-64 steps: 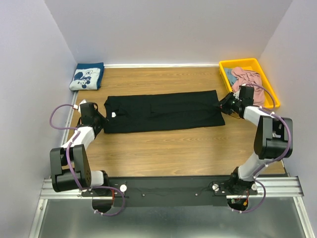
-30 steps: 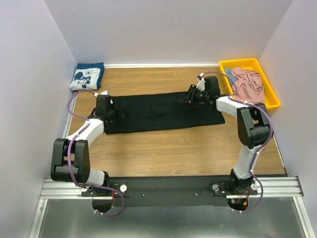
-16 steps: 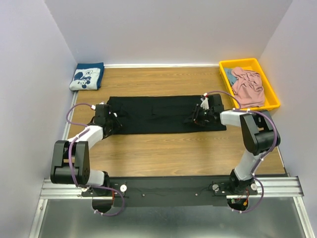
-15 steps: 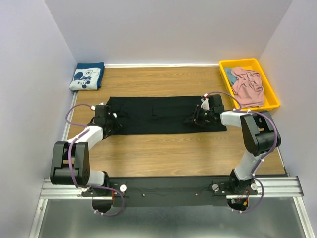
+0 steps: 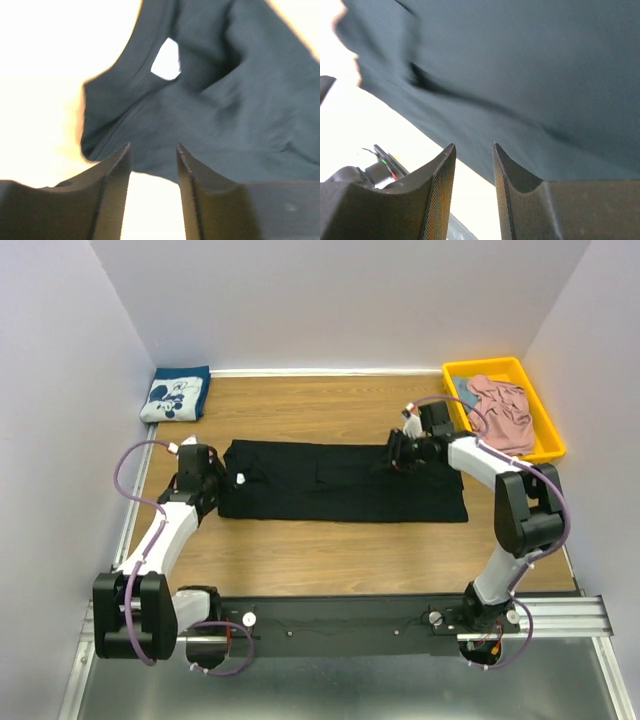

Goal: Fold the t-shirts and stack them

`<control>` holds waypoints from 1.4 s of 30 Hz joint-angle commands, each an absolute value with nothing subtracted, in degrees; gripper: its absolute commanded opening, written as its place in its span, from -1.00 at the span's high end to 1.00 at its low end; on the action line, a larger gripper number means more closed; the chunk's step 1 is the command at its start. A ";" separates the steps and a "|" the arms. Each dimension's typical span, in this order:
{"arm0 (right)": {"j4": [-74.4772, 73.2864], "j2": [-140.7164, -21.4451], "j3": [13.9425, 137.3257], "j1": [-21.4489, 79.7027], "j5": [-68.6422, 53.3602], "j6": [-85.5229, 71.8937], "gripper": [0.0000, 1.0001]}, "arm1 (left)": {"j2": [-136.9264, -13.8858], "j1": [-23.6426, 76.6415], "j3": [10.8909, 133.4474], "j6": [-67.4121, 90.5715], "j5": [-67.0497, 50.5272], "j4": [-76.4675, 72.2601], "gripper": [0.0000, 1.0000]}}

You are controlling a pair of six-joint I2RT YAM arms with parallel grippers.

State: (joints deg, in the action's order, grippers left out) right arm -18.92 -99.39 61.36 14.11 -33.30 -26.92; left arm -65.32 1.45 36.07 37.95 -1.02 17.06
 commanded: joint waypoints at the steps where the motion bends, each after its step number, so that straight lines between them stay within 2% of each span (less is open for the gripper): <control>1: -16.01 -105.79 71.17 16.87 -37.35 -29.34 0.14 | -68.54 1.05 42.95 34.11 0.79 13.63 -0.10; 7: -9.23 -115.30 81.55 21.79 -38.41 -35.94 0.14 | -78.74 1.05 51.22 29.80 0.35 10.29 -0.35; 18: -0.62 -129.01 88.33 27.07 -37.28 -43.06 0.14 | -92.18 2.02 59.31 24.88 -2.37 9.05 -0.35; 37: 1.85 -134.30 91.05 28.21 -37.27 -45.97 0.17 | -103.62 4.75 66.36 23.47 -5.54 9.49 -0.27; 42: 1.85 -134.74 91.76 28.56 -38.23 -46.05 0.28 | -104.76 5.27 66.88 23.20 -6.06 9.49 -0.27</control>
State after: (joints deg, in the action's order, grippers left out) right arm 0.95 -132.60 90.00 27.77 -36.95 -45.47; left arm -103.46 4.71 65.17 24.34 -4.60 9.54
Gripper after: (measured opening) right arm 0.366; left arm 0.636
